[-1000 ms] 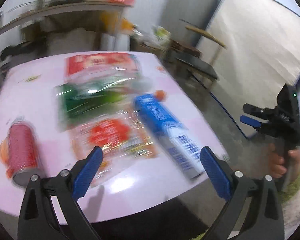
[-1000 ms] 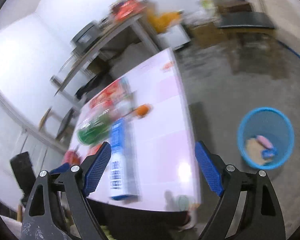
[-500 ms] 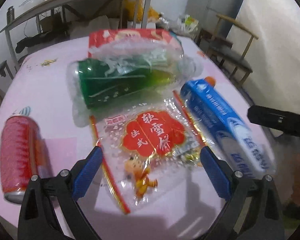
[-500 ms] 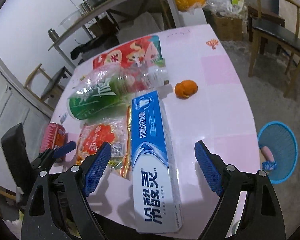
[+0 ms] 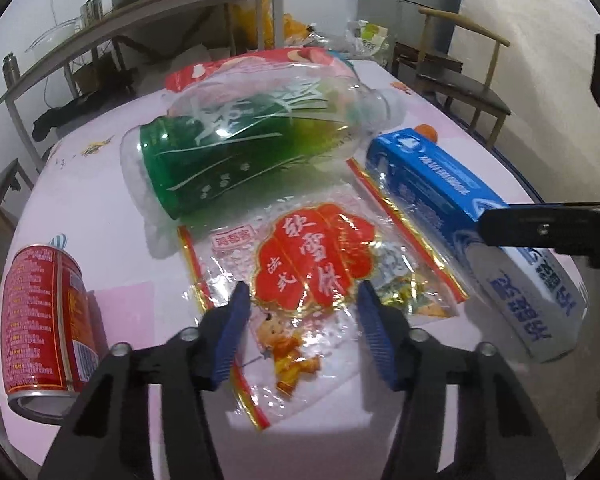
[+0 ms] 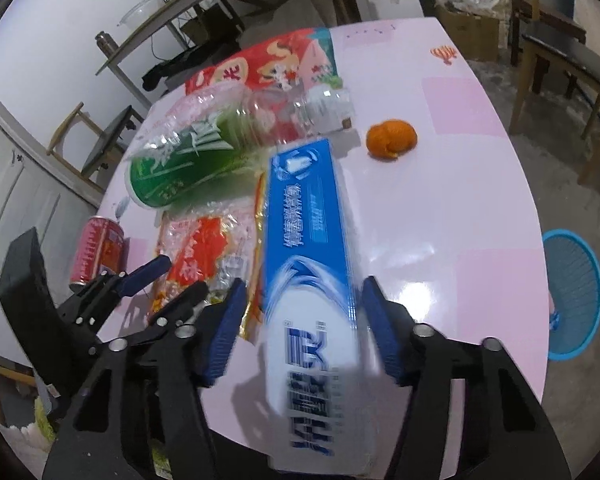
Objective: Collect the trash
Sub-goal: 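Return both tools to the table and close the right tool on the toothpaste box, then grasp the clear snack bag with the left tool while the right tool holds the toothpaste box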
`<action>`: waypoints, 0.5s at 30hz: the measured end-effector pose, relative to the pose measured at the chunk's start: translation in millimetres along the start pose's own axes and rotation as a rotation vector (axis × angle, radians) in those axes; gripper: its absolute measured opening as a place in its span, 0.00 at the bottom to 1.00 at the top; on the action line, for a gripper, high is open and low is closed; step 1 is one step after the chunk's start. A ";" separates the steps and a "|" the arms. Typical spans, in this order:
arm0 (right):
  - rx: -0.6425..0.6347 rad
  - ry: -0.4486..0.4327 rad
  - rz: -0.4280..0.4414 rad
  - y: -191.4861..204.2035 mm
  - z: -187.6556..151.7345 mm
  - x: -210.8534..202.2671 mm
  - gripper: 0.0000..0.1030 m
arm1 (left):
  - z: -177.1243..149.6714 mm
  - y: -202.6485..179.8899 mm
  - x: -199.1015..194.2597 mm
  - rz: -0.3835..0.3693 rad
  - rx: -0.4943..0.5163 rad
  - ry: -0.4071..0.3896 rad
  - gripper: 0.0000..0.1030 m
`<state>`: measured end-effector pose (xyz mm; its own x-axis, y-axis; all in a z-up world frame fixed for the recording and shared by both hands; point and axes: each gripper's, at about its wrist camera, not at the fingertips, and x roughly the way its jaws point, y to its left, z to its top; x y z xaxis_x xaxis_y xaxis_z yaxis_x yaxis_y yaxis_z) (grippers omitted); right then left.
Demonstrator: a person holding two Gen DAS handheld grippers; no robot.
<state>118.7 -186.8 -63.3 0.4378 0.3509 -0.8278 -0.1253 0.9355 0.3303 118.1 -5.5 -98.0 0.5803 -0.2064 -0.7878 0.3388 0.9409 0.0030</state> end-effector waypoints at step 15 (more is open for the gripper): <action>0.021 0.021 0.032 -7.1 -31.2 -18.8 0.45 | -35.6 11.1 -42.1 -0.199 -0.055 0.037 0.20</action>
<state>83.5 -198.7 -64.2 0.4147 0.3813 -0.8262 -0.1203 0.9230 0.3655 71.1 23.2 -86.8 0.4784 -0.3808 -0.7913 0.4022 0.8960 -0.1880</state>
